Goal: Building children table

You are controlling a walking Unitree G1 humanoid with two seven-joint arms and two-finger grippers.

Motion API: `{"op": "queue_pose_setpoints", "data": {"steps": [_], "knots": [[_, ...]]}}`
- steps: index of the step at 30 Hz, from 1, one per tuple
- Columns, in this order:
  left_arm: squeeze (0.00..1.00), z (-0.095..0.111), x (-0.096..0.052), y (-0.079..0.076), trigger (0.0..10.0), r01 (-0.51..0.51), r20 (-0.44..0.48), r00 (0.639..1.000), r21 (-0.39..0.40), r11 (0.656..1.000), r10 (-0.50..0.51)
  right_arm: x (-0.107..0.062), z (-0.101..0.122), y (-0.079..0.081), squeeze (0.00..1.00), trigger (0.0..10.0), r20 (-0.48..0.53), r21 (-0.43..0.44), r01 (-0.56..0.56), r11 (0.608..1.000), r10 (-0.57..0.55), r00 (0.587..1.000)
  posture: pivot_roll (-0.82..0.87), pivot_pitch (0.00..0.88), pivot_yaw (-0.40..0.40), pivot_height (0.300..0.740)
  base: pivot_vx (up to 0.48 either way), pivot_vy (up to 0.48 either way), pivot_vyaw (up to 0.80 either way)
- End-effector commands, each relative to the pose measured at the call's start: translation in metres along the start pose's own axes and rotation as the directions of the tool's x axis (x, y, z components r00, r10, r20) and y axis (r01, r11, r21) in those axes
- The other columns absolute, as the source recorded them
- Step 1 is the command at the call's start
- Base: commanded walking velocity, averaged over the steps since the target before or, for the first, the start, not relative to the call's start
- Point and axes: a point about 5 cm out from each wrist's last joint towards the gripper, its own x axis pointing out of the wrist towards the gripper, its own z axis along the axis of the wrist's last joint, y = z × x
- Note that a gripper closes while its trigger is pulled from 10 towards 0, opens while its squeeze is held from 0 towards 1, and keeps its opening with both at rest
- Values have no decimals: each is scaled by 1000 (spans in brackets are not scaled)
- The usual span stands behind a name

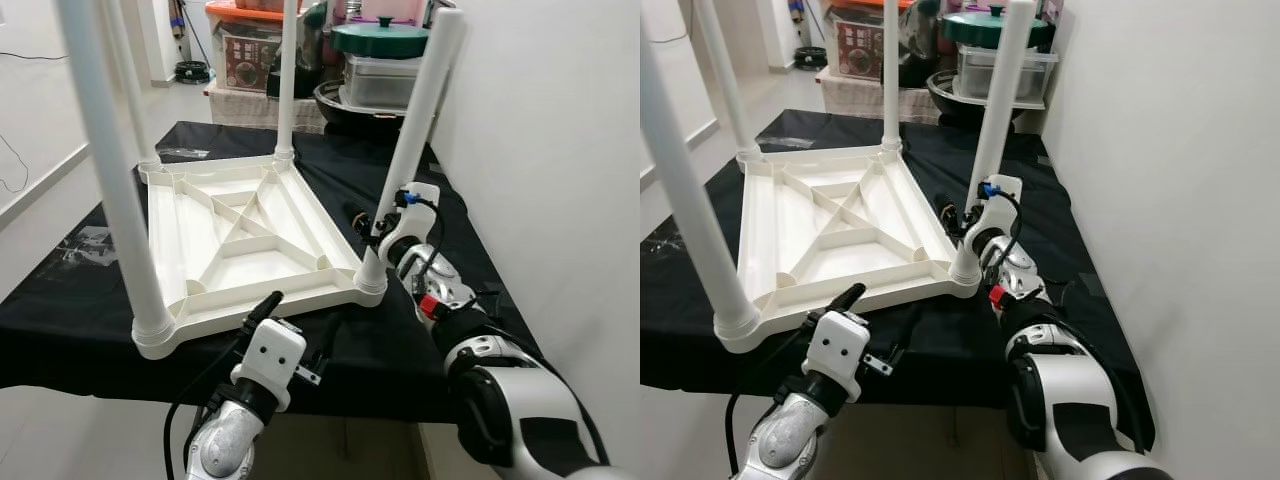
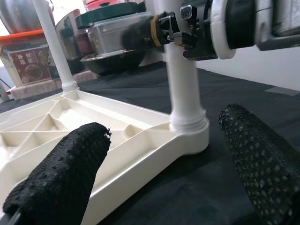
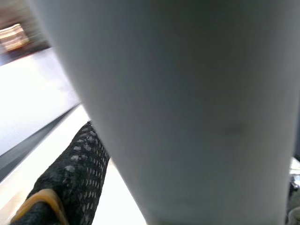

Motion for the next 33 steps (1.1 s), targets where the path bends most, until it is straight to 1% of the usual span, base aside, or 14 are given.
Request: {"op": "queue_pose_setpoints", "data": {"steps": [1,6,11,12,13,17,18,22,26,28,29,30,31,33], "knots": [[0,-1,-1,-2,10000,6,-1,1000,-8,1000,-6,3,-10,14,0,10000,-63,-1,-155,988,154,986,88,20,-117,740,0,0,0],[0,2,-3,-1,10000,-1,19,1000,-39,999,2,-7,-7,23,0,10000,-130,-16,-467,884,461,878,90,26,-117,740,0,0,0],[0,3,-5,4,10000,-27,23,999,-64,998,29,-4,-1,29,0,10000,-138,-20,-518,855,511,848,89,32,-115,740,0,0,0],[0,2,-5,5,10000,-39,20,999,-69,997,40,-1,0,28,0,8314,-145,-47,-485,873,475,868,91,33,-116,740,0,0,0],[0,1,-6,6,10000,-47,10,999,-74,996,48,3,0,26,0,0,-144,-46,-416,908,406,902,91,33,-116,740,0,0,0],[0,-1,-6,9,10000,-67,-3,998,-89,994,67,9,3,19,0,0,-107,-73,-217,974,208,972,91,32,-117,740,0,0,0],[0,-2,-5,9,10000,-68,-5,998,-88,994,67,11,8,9,0,0,-59,-76,-27,997,22,998,90,34,-112,740,0,0,0],[0,-2,-5,8,10000,-65,-7,998,-83,994,64,7,11,-8,0,0,-17,-24,237,971,-237,971,88,31,-114,740,0,0,0],[0,-3,-6,9,10000,-66,-12,998,-87,994,65,-4,9,-28,0,0,-6,5,490,872,-490,872,85,33,-112,740,0,0,0],[0,-4,-6,9,10000,-63,-16,998,-87,994,62,-27,6,-52,0,0,21,-11,761,649,-760,649,87,33,-114,740,0,0,0],[0,-4,-6,9,10000,-63,-16,998,-87,994,62,-27,6,-52,0,0,21,-11,761,649,-760,649,87,33,-114,740,0,0,0],[0,-3,-6,9,10000,-62,-17,998,-85,994,60,-35,3,-57,0,0,28,-13,843,537,-843,537,88,33,-112,740,0,0,0],[0,-3,-5,8,10000,-60,-17,998,-84,995,59,-36,0,-57,0,0,23,1,876,482,-876,482,89,34,-115,740,0,0,0],[0,-3,-6,8,10000,-59,-18,998,-82,995,57,-29,0,-49,0,0,29,-2,871,491,-871,490,90,34,-115,740,0,0,0]]}}
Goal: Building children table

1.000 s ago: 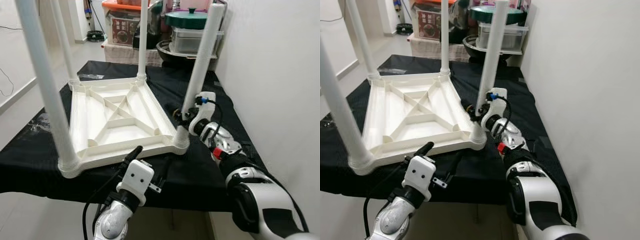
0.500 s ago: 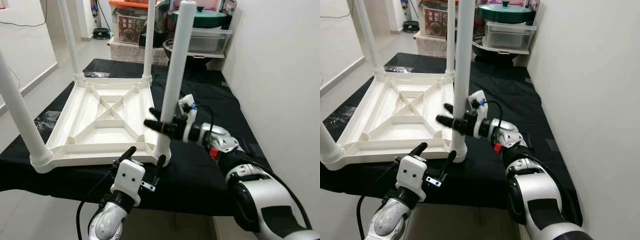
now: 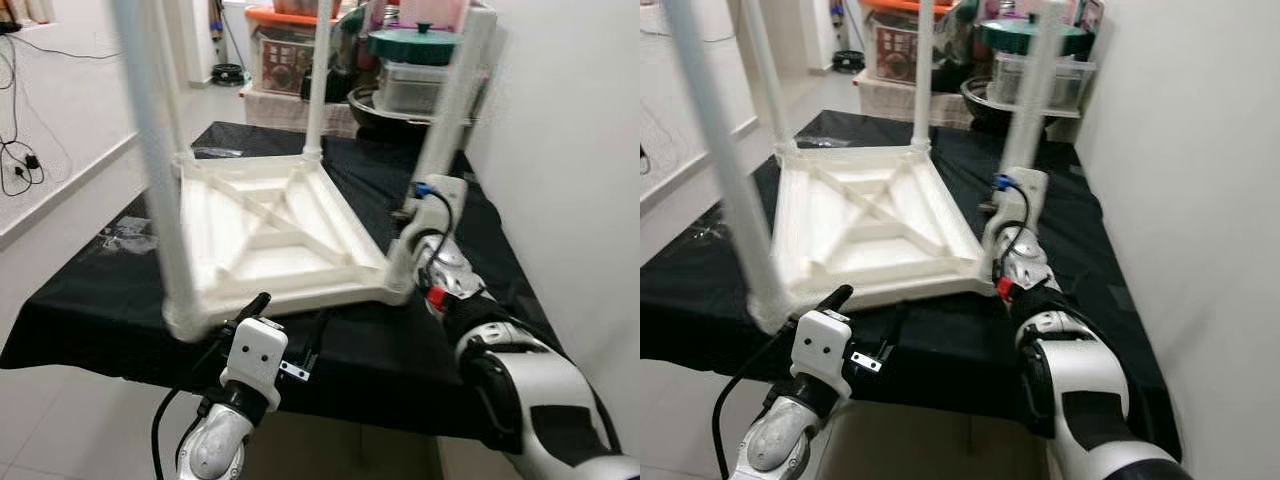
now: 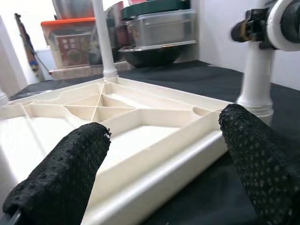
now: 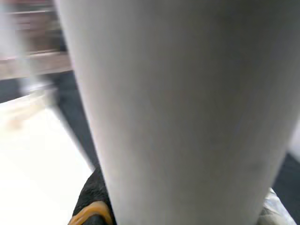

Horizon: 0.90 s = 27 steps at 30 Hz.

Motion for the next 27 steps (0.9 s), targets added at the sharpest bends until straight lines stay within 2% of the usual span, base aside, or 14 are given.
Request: {"op": "queue_pose_setpoints", "data": {"steps": [1,2,3,6,7,13,15,16,17,19,20,23,24,27], "knots": [[0,-1,0,-3,10000,13,-8,1000,-7,1000,-13,-6,-16,9,0,5333,-87,36,22,999,-18,996,90,34,-115,740,0,0,0],[0,-1,0,-3,10000,13,-8,1000,-7,1000,-13,-6,-16,9,0,5333,-87,36,22,999,-18,996,90,34,-115,740,0,0,0],[0,-1,0,-4,10000,14,-9,1000,-6,1000,-14,-8,-13,21,0,10000,-80,38,-33,999,36,996,87,31,-114,740,0,0,0],[0,-1,0,-4,10000,17,-11,1000,-3,1000,-17,-16,2,52,0,10000,34,45,-262,964,261,965,88,28,-115,740,0,0,0],[0,-1,0,-4,10000,18,-11,1000,-3,1000,-18,-18,6,57,1000,10000,68,24,-303,953,301,951,88,28,-115,740,0,0,0],[0,-2,0,-5,10000,21,-10,1000,-2,1000,-21,-26,8,75,1000,10000,95,101,-564,820,556,826,89,17,-116,740,0,0,0],[0,-2,0,-6,10000,24,-10,1000,-1,1000,-24,-32,4,82,1000,10000,57,123,-731,671,731,680,85,16,-114,740,0,0,0],[0,-2,0,-6,10000,24,-10,1000,-1,1000,-24,-32,4,82,1000,10000,57,123,-731,671,731,680,85,16,-114,740,0,0,0],[0,-2,0,-6,10000,26,-10,1000,0,1000,-26,-38,2,84,0,10000,32,118,-826,551,829,558,85,12,-114,740,0,0,0],[0,-2,0,-6,10000,28,-10,1000,1,1000,-28,-43,-1,82,0,10000,5,115,-904,412,910,415,85,12,-114,740,0,0,0],[0,-2,0,-6,10000,29,-10,1000,1,1000,-29,-49,-2,78,0,10000,-17,104,-957,269,963,269,88,15,-115,740,0,0,0],[0,-1,0,-6,10000,29,-9,1000,2,1000,-29,-53,-3,75,0,10000,-32,97,-978,182,983,180,88,17,-115,740,0,0,0],[0,-1,0,-7,10000,30,-9,1000,4,1000,-30,-57,-4,70,0,10000,-52,85,-994,71,996,67,88,18,-116,740,0,0,0],[0,-1,0,-7,10000,31,-8,999,6,999,-31,-59,-5,67,0,10000,-70,73,-997,9,998,3,88,18,-116,740,0,0,0]]}}
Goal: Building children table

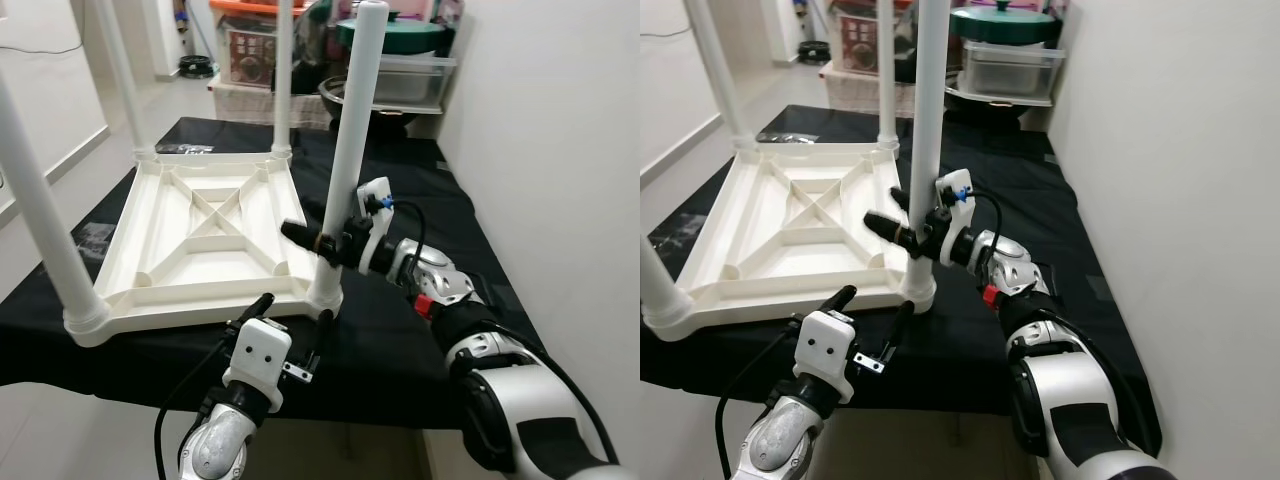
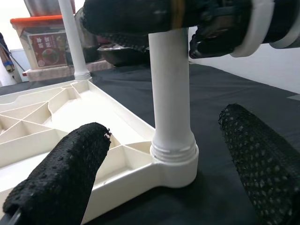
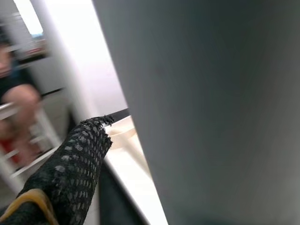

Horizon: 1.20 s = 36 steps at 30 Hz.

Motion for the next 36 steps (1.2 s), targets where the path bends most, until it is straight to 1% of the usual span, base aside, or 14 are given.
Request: {"op": "queue_pose_setpoints", "data": {"steps": [1,3,4,5,6,15,21,23,24,26,28,31,35,36], "knots": [[0,-1,0,-3,10000,12,-8,1000,4,1000,-12,0,-3,4,0,10000,-32,-12,-75,997,75,997,91,22,-119,740,0,0,0],[0,-1,0,-3,10000,14,-7,1000,6,1000,-14,1,-3,5,0,10000,-40,-10,-100,995,99,994,89,26,-115,740,0,0,0],[0,0,0,-3,10000,15,-6,1000,7,1000,-15,5,-2,8,0,6863,-36,-2,-126,992,125,991,92,26,-116,740,0,0,0],[0,0,0,-3,10000,15,-6,1000,7,1000,-15,5,-2,8,0,6863,-36,-2,-126,992,125,991,92,26,-116,740,0,0,0],[0,0,0,-3,10000,16,-5,1000,8,1000,-16,9,0,9,0,0,-23,6,-130,991,130,991,94,29,-118,740,0,0,0],[0,0,0,-3,10000,15,-4,1000,9,1000,-15,19,4,-2,0,0,5,3,141,990,-141,990,94,31,-118,740,0,0,0],[0,0,0,-3,10000,16,-6,1000,9,1000,-16,9,12,-21,0,0,48,11,447,895,-447,893,87,37,-118,740,0,0,0],[0,0,1,-3,10000,17,-7,1000,9,1000,-17,-13,9,-42,0,0,39,43,777,628,-778,627,84,36,-115,740,0,0,0],[0,0,1,-3,10000,17,-7,1000,9,1000,-17,-13,9,-42,0,0,39,43,777,628,-778,627,84,36,-115,740,0,0,0],[0,0,1,-3,10000,19,-7,1000,10,1000,-19,-35,4,-52,0,0,27,50,933,356,-934,355,83,37,-114,740,0,0,0],[0,0,1,-3,10000,19,-7,1000,10,1000,-19,-35,4,-52,0,0,27,50,933,356,-934,355,83,37,-114,740,0,0,0],[0,0,0,-3,10000,20,-9,1000,11,1000,-20,-44,-2,-53,0,0,35,42,984,174,-984,173,85,35,-115,740,0,0,0],[0,0,0,-4,10000,21,-9,1000,12,1000,-21,-38,-4,-50,0,0,41,40,985,166,-986,164,90,32,-117,740,0,0,0],[0,0,0,-4,10000,21,-10,1000,13,1000,-21,-28,-4,-45,0,10000,55,40,978,207,-977,205,89,33,-116,740,0,0,0]]}}
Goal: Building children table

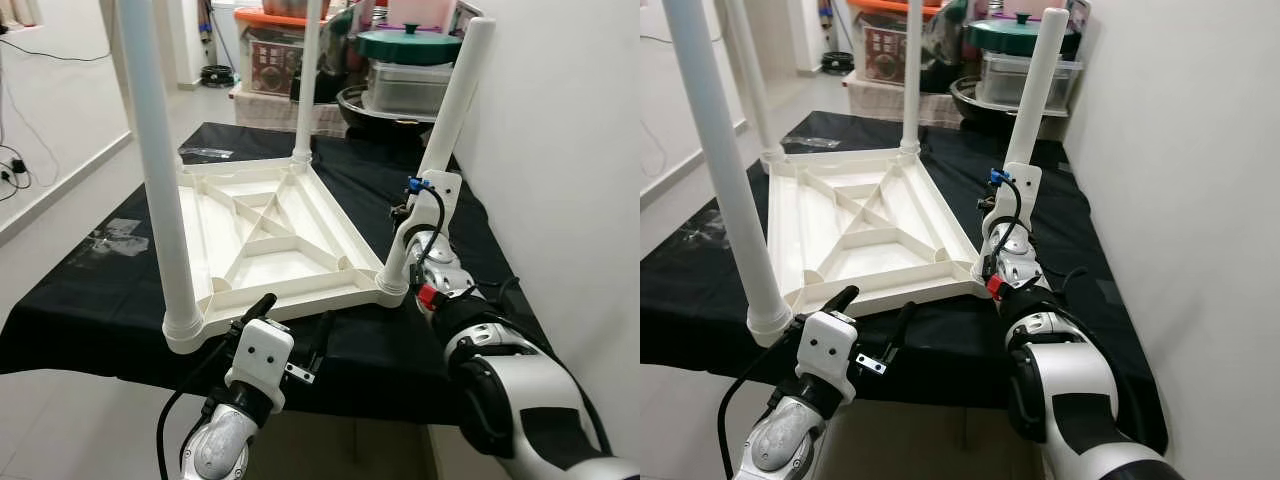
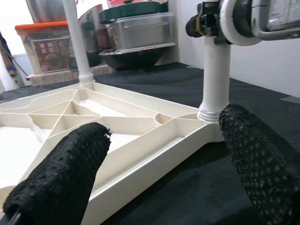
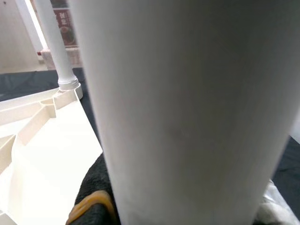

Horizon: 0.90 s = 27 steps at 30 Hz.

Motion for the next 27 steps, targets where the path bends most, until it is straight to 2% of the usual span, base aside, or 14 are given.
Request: {"op": "queue_pose_setpoints", "data": {"steps": [1,2,6,7,13,15,16,17,18,20,21,22,25,27], "knots": [[0,-1,0,-2,10000,10,-11,1000,10,1000,-9,-4,-13,8,0,10000,-43,23,-46,999,47,998,88,32,-116,740,0,0,0],[0,-1,0,-2,10000,10,-11,1000,11,1000,-10,-6,-10,20,1000,10000,-7,40,-156,987,156,988,86,25,-117,740,0,0,0],[0,-2,-1,-3,10000,11,-12,1000,11,1000,-11,-9,-4,34,1000,10000,60,64,-303,951,299,952,87,21,-119,740,0,0,0],[0,-2,-1,-3,10000,12,-12,1000,11,1000,-12,-11,-3,38,0,10000,70,118,-426,897,420,905,90,18,-118,740,0,0,0],[0,-2,-1,-3,10000,12,-12,1000,10,1000,-12,-14,-1,40,0,10000,75,183,-602,777,600,796,87,11,-116,740,0,0,0],[0,-2,-1,-3,10000,14,-12,1000,10,1000,-13,-18,1,34,0,10000,48,200,-770,606,779,625,84,7,-116,740,0,0,0],[0,-2,-1,-3,10000,14,-12,1000,10,1000,-13,-18,1,34,0,10000,48,200,-770,606,779,625,84,7,-116,740,0,0,0],[0,-2,-1,-3,10000,14,-13,1000,9,1000,-14,-22,3,30,0,10000,48,193,-850,491,860,508,87,7,-119,740,0,0,0],[0,-2,-1,-3,10000,14,-13,1000,9,1000,-14,-22,3,30,0,10000,48,193,-850,491,860,508,87,7,-119,740,0,0,0],[0,-2,-1,-4,10000,15,-13,1000,9,1000,-15,-29,4,26,0,10000,46,178,-924,339,935,352,91,11,-120,740,0,0,0],[0,-2,-1,-4,10000,15,-13,1000,9,1000,-15,-29,4,26,0,10000,46,178,-924,339,935,352,91,11,-120,740,0,0,0],[0,-2,-1,-3,10000,15,-12,1000,10,1000,-15,-34,1,26,0,10000,18,153,-957,248,967,254,89,12,-119,740,0,0,0],[0,-2,0,-3,10000,15,-11,1000,11,1000,-15,-41,-3,30,0,10000,-25,132,-982,138,990,136,92,14,-123,740,0,0,0],[0,-1,0,-3,10000,14,-11,1000,11,1000,-14,-43,-6,37,0,10000,-63,119,-985,122,991,115,94,20,-124,740,0,0,0]]}}
